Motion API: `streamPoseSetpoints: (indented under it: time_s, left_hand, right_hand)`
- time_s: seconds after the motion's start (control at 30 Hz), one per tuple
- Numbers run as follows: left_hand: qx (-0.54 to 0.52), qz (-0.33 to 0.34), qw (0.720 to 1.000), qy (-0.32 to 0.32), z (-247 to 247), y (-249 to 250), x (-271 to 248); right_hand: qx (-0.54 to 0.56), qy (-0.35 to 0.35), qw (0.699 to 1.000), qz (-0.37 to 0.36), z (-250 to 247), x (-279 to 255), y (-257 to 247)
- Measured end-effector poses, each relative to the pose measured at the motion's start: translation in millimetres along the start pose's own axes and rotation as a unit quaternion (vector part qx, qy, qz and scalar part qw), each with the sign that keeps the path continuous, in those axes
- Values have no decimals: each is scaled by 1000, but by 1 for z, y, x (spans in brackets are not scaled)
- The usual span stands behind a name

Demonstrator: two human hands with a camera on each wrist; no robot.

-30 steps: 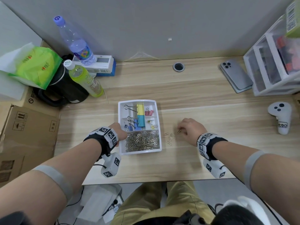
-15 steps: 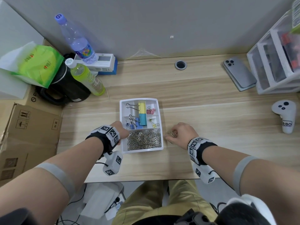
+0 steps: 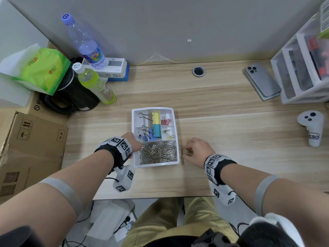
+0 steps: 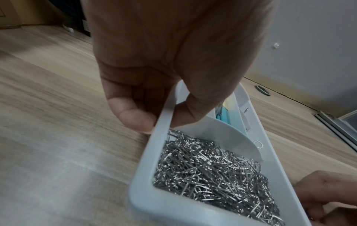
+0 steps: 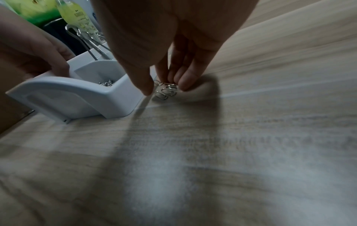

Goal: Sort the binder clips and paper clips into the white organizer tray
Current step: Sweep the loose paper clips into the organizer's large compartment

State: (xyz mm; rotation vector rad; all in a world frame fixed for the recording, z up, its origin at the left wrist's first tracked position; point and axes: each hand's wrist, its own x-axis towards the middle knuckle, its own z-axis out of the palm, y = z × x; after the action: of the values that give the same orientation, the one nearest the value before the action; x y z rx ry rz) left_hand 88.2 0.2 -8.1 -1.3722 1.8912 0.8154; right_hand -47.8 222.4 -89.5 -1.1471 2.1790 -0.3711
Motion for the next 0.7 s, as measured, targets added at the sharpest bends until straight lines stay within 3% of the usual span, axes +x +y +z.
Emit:
streamPoseSetpoints:
  time_s: [0.33, 0.7]
  left_hand:
    - [-8, -1, 1000, 0, 1, -1, 2]
    - [14, 2, 1000, 7, 2, -1, 2]
  right_hand:
    - [18, 22, 999, 17, 4, 5, -4]
    - [44, -11, 999, -15, 14, 3, -5]
